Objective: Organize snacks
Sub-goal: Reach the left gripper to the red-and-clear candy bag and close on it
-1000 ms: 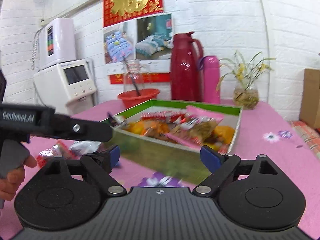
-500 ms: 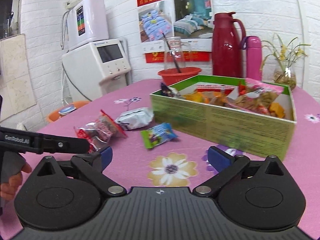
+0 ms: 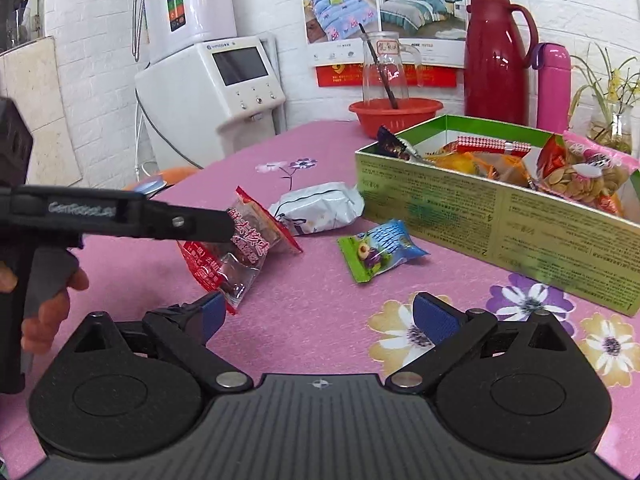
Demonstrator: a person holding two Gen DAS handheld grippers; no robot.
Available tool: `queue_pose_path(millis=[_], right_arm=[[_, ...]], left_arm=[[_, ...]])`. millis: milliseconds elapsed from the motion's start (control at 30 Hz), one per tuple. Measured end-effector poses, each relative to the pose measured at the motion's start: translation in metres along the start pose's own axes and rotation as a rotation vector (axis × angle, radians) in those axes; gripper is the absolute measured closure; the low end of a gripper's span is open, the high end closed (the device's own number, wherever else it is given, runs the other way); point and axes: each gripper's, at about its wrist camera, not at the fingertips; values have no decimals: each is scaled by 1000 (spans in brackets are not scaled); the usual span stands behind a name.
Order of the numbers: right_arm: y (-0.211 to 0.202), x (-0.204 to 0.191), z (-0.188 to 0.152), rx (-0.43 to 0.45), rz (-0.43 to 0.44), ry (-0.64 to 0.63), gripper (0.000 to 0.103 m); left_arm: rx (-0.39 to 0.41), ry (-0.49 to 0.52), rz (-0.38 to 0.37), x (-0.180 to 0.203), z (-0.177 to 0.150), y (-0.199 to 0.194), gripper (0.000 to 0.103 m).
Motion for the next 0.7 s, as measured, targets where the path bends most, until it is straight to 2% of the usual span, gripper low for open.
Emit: queue_pose_path(millis=[67, 100, 167, 200, 367, 467, 500, 567, 700], right_arm=[[6, -5, 2, -19, 25, 9, 0], [9, -8, 3, -27, 39, 11, 0], [16, -18, 5, -43, 63, -4, 0], [20, -24, 6, -49, 71, -19, 0], [46, -47, 9, -107, 102, -68, 0], [55, -54, 13, -104, 98, -89, 0], [58, -56, 14, -100, 99, -96, 4], [60, -56, 15, -89, 70, -104, 32], [48, -48, 12, -65, 66, -73, 37]], left_arm=[[-29, -3, -20, -4, 3, 7, 54], [-42, -3, -25, -6, 4, 10, 60], [-60, 4, -30, -7, 6, 13, 84], [-70, 11, -34, -7, 6, 15, 90], [-90, -14, -60, -13, 6, 17, 90], [-96, -33, -68, -15, 7, 18, 90], [-100, -27, -64, -13, 7, 18, 89], [-107, -13, -54, -11, 7, 19, 90], [-108, -50, -84, -9, 5, 16, 90]])
Point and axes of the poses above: each gripper's, at about its wrist camera, not at the fingertips, and y roughly the way its jaws point, x to its right, z to its top, and after that the axes turned 1 degree about -z, right-handed
